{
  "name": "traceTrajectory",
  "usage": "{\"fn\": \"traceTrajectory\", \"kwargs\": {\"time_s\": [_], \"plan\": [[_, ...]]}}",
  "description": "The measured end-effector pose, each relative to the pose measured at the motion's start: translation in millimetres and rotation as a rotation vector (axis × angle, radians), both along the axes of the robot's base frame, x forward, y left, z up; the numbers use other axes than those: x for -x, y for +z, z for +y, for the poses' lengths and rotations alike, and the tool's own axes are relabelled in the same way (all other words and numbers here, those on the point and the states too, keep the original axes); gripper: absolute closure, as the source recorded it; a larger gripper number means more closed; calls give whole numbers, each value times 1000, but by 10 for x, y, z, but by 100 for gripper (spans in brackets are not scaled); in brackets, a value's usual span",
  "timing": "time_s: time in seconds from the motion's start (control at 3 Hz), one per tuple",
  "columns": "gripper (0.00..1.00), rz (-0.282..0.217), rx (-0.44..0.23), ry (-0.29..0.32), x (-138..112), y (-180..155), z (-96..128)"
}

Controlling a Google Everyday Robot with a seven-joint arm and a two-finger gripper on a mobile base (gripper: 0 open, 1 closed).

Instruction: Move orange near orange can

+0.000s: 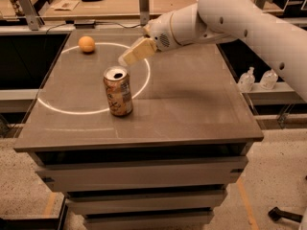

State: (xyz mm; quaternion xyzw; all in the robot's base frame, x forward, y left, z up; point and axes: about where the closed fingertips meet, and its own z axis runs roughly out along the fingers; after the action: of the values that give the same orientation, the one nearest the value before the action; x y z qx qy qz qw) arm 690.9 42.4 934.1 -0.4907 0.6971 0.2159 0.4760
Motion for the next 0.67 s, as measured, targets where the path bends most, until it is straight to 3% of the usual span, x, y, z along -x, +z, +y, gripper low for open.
{"fn": "traceTrajectory", "kwargs": {"time_s": [0.33, 0.67], "plan": [[0, 1, -46, -6, -110, 1, 39], [0, -12, -82, -36, -418, -8, 80]]}}
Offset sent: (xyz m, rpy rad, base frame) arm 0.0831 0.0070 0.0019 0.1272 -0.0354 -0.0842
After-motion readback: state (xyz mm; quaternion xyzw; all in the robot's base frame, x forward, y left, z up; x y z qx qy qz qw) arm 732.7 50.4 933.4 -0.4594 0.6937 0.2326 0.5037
